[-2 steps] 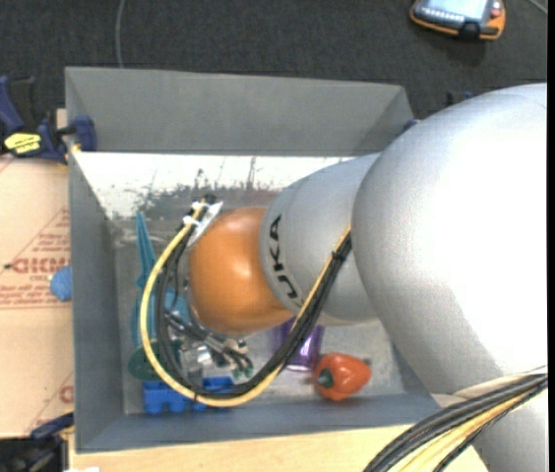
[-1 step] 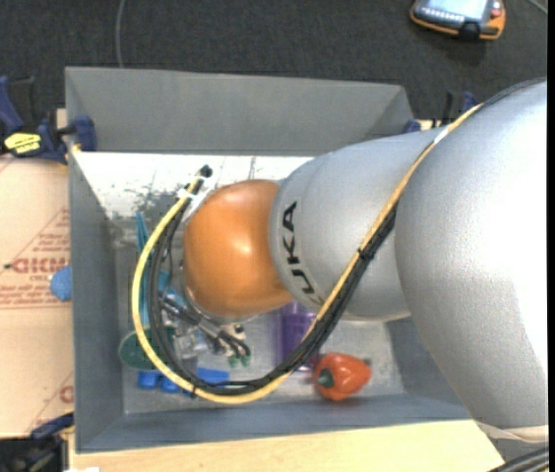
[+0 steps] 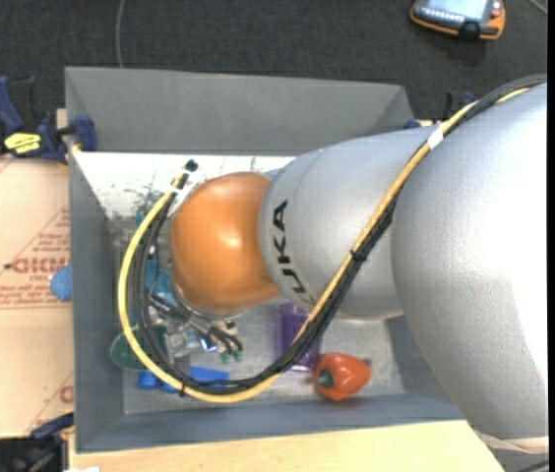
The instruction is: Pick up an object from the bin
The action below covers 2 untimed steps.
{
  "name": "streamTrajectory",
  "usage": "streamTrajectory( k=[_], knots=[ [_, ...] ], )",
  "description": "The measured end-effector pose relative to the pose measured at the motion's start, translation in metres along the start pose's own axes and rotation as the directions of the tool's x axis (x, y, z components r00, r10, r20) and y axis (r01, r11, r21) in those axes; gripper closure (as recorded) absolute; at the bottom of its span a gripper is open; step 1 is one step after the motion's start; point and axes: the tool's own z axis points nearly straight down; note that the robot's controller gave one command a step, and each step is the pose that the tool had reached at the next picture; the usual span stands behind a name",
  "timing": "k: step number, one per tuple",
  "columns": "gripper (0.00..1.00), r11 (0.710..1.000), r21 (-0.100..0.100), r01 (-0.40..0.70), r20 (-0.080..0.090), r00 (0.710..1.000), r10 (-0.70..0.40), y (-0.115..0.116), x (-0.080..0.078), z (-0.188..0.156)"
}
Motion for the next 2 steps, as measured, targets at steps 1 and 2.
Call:
streamTrajectory(
  k=[1,2],
  knots=[
    [1.0,0.995,-0.002,-0.097,0.008,0.995,0.097,-0.01,-0.008,0.013],
    [1.0,1.0,0.001,-0.03,0.0,1.0,0.03,-0.028,0.022,0.035]
  ],
)
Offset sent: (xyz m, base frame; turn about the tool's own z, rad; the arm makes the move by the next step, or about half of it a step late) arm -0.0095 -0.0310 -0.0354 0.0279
